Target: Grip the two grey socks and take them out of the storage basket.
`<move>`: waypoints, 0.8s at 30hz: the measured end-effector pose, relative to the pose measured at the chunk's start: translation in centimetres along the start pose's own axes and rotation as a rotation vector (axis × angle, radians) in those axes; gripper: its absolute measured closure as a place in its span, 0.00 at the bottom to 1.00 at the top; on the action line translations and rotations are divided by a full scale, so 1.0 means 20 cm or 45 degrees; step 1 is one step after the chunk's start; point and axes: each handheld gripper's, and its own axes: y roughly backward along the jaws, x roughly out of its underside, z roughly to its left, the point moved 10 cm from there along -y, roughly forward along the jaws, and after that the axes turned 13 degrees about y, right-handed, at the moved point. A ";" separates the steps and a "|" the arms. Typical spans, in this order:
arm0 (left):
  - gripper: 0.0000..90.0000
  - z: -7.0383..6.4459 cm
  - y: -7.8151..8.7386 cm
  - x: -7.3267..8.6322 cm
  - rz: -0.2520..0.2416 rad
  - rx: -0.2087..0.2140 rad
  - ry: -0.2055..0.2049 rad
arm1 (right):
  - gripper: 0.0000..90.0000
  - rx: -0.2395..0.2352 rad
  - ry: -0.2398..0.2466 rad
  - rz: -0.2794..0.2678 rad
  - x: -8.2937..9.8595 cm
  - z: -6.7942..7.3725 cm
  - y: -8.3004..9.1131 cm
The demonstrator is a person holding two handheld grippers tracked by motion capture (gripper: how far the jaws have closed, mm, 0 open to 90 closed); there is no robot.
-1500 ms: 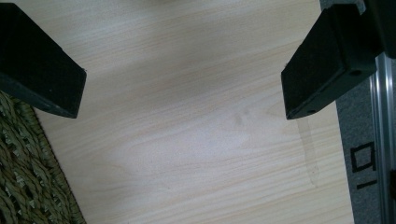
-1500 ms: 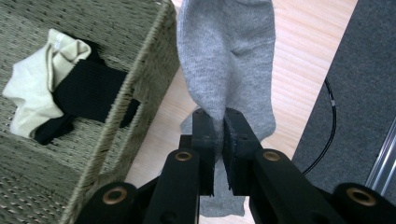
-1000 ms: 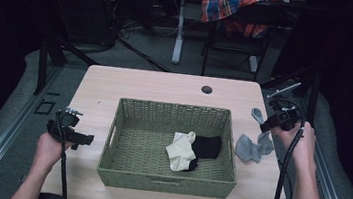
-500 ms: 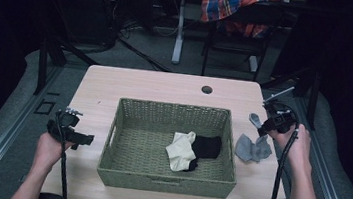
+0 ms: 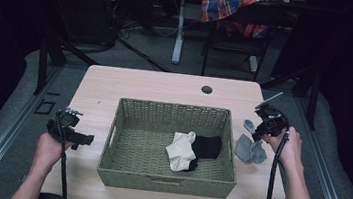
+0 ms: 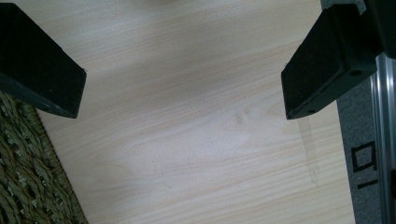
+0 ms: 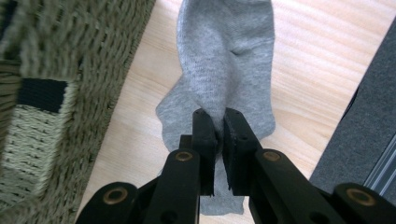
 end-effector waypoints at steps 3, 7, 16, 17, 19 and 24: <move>0.00 0.00 0.00 0.00 0.003 0.003 -0.001 | 0.94 0.000 -0.001 0.013 0.00 0.00 -0.03; 0.00 0.00 0.00 0.00 0.004 0.004 -0.001 | 0.94 -0.011 0.009 0.029 0.00 0.00 -0.07; 0.00 0.00 0.00 0.00 0.004 0.002 -0.004 | 0.94 -0.042 0.029 0.054 0.01 0.01 -0.16; 0.00 0.00 0.00 0.00 0.004 0.004 -0.002 | 0.94 -0.041 0.023 0.055 0.01 0.01 -0.17; 0.00 0.00 0.00 0.00 0.004 0.004 -0.004 | 0.93 -0.047 0.029 0.063 0.01 0.01 -0.19; 0.00 0.00 0.00 0.00 0.004 0.004 -0.002 | 0.93 -0.051 0.036 0.074 0.01 0.01 -0.24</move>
